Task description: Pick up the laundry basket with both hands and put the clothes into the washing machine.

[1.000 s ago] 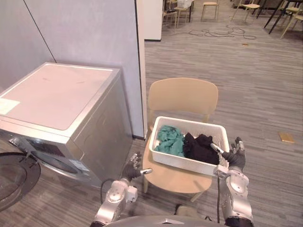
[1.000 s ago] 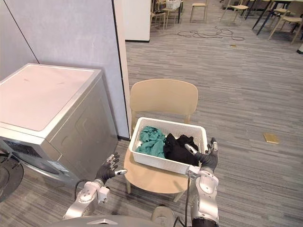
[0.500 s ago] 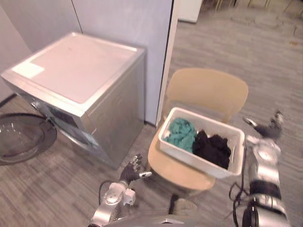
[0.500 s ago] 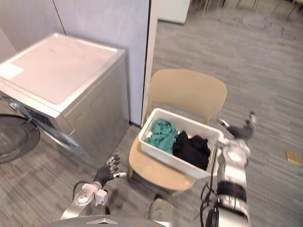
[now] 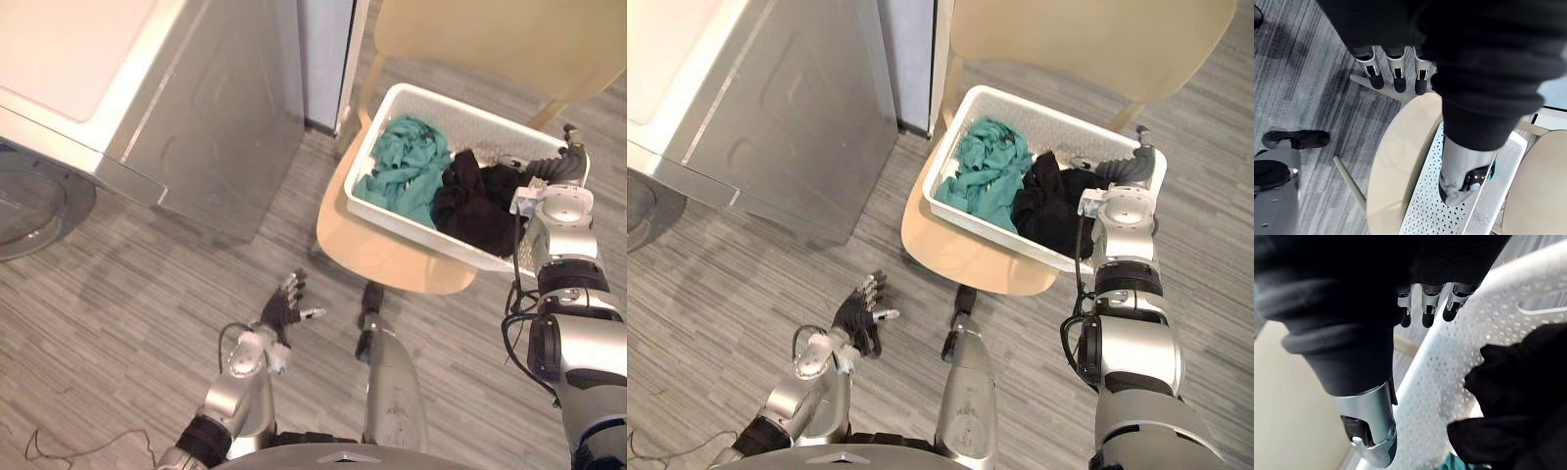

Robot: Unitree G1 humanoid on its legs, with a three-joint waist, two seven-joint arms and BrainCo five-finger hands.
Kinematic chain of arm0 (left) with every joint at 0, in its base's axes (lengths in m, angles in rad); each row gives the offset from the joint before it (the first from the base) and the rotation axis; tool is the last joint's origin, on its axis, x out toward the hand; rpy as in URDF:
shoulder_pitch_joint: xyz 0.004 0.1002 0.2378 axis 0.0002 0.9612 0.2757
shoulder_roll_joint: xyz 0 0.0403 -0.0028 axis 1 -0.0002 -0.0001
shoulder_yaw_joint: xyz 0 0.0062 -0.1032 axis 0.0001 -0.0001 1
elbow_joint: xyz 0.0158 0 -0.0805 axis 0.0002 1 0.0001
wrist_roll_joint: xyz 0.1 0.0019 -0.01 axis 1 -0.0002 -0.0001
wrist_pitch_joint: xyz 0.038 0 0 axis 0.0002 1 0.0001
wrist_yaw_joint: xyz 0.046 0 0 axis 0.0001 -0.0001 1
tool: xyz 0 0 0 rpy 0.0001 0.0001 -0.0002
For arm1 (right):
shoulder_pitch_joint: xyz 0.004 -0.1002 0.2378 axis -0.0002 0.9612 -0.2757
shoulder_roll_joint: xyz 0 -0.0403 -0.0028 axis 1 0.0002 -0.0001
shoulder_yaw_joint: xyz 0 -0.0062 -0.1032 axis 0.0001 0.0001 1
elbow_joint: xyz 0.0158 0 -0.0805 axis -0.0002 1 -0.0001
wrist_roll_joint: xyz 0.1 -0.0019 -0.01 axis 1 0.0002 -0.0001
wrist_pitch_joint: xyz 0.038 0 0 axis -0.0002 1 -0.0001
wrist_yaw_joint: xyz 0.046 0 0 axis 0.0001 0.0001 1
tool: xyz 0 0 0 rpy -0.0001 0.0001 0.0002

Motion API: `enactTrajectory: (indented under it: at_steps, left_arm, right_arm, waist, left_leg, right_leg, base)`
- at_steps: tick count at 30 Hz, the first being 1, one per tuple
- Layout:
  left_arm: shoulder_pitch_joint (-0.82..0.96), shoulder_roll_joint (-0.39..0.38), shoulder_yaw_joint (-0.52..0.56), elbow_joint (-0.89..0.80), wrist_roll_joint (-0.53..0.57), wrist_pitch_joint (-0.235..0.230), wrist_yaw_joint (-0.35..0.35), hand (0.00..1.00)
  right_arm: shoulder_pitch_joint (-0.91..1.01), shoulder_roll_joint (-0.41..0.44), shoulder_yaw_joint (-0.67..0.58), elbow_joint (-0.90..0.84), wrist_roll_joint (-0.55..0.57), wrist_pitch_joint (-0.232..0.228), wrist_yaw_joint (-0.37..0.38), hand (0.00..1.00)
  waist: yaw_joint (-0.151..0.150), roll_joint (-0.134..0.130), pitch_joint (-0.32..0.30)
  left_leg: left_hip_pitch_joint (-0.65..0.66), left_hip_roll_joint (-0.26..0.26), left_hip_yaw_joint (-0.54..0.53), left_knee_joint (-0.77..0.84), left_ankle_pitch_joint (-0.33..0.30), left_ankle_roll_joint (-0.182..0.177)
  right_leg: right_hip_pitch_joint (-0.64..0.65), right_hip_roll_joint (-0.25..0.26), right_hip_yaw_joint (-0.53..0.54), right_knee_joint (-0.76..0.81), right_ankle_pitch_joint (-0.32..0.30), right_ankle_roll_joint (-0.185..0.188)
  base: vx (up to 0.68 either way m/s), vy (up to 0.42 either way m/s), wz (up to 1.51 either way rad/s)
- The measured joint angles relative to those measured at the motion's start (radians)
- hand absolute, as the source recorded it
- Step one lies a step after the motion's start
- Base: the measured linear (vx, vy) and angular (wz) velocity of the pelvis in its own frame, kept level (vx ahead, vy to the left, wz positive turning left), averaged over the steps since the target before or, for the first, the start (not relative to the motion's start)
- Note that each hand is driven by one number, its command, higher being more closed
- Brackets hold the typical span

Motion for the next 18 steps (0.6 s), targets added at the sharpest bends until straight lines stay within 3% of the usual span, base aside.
enactTrajectory:
  at_steps: [4,8,11,18]
  left_arm:
    - [-0.038,-0.041,0.027,-0.007,0.0,-0.008,0.016,0.0]
    - [-0.055,-0.055,0.055,-0.008,-0.009,-0.015,0.021,0.0]
    - [-0.059,-0.055,0.094,-0.007,-0.018,-0.015,0.037,0.0]
    - [-0.063,-0.074,0.148,-0.009,-0.024,-0.016,0.055,0.0]
  right_arm:
    - [-0.022,0.001,0.119,-0.002,0.066,-0.003,0.054,0.0]
    - [-0.08,0.004,0.227,-0.004,0.075,-0.004,0.074,0.0]
    - [-0.141,0.014,0.29,-0.023,0.075,-0.005,0.074,0.0]
    - [-0.253,0.039,0.397,-0.044,0.074,-0.01,0.074,0.0]
  waist:
    - [0.013,-0.005,0.018]
    - [0.021,-0.027,0.031]
    - [0.026,-0.042,0.041]
    - [0.04,-0.045,0.042]
  left_leg:
    - [-0.036,0.032,0.011,0.024,0.0,0.0]
    - [-0.082,0.046,0.008,0.044,-0.002,-0.003]
    - [-0.121,0.061,-0.006,0.061,-0.001,-0.005]
    - [-0.165,0.067,-0.028,0.062,0.005,-0.013]
  right_leg:
    - [-0.042,0.013,-0.015,0.04,-0.017,-0.014]
    - [-0.092,0.012,-0.032,0.081,-0.05,-0.028]
    - [-0.116,0.011,-0.062,0.084,-0.034,-0.037]
    - [-0.136,0.018,-0.084,0.07,-0.02,-0.041]
  base:
    - [0.01,-0.046,-0.01]
    - [-0.03,-0.024,0.01]
    - [-0.02,-0.01,0.01]
    - [0.01,-0.003,0.06]
